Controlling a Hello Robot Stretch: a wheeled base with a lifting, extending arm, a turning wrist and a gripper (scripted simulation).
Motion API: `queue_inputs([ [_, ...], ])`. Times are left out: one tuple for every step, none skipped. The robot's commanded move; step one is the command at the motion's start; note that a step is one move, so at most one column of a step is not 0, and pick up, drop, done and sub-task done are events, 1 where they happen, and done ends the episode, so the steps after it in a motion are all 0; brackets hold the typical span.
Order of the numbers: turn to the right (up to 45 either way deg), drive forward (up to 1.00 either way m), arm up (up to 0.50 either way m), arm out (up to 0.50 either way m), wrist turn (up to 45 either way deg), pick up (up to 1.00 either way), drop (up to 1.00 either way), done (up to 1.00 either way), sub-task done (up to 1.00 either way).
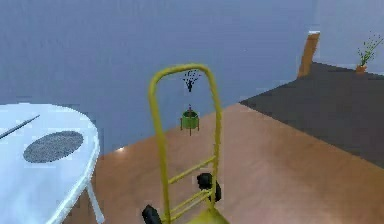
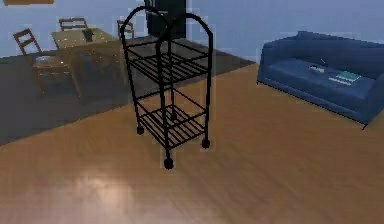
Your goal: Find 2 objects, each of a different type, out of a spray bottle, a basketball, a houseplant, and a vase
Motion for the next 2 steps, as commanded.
queue_inputs([
  [-45.0, 0.0, 0.0, 0.0, 0.0, 0.0, 0.0, 0.0, 0.0],
  [-33.0, 0.0, 0.0, 0.0, 0.0, 0.0, 0.0, 0.0, 0.0],
])
